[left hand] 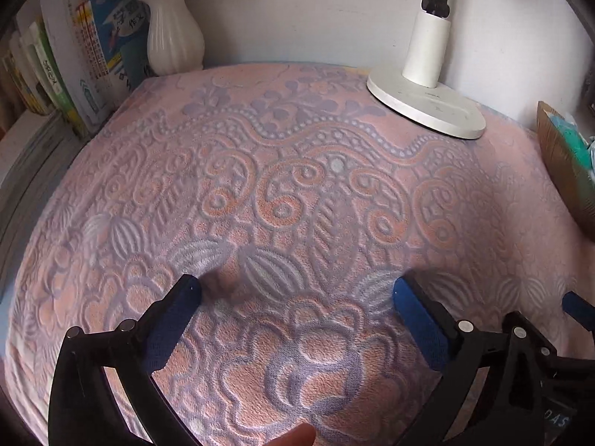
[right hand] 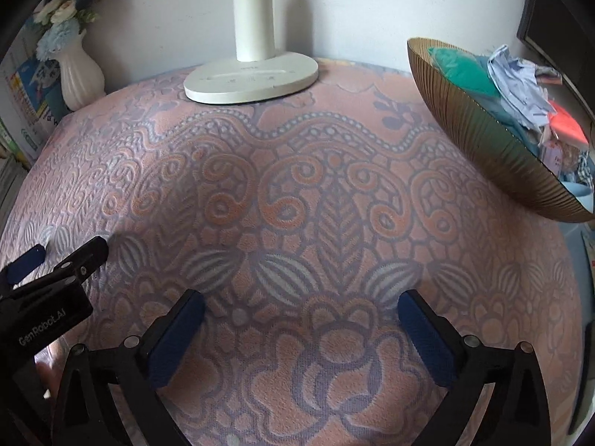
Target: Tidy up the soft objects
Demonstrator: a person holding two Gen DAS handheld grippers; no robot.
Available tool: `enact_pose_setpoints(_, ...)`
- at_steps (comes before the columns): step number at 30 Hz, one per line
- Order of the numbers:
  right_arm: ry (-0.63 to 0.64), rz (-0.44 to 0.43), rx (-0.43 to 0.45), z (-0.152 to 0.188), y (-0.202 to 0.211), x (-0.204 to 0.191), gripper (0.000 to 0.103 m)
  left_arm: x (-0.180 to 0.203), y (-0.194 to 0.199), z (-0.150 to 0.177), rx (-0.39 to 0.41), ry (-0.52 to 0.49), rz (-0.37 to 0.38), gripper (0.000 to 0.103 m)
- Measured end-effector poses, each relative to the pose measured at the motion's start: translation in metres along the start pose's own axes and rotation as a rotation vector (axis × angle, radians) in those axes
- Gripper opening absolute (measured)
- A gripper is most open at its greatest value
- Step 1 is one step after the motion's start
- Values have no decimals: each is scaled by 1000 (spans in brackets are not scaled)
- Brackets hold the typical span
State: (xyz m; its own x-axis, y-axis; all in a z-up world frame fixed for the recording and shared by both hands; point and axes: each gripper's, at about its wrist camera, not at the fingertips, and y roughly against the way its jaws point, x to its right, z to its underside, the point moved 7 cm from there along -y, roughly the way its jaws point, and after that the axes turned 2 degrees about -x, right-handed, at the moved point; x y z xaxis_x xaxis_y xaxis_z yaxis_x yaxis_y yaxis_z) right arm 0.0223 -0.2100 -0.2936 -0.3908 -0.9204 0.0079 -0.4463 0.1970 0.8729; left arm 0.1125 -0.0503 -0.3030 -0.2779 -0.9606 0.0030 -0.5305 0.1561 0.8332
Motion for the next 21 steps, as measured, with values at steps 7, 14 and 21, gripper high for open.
enact_pose_setpoints(7,3,-11,38,0,-1,1,103,0,1,2,1,2,1,103)
enact_pose_setpoints(14,3,-12,40,0,-1,1,103,-4,-2,-1,-5,3,6,103)
enact_pose_setpoints(21,3,-11,40,0,-1,1,103,-4,-1,1,-1,6,16,103)
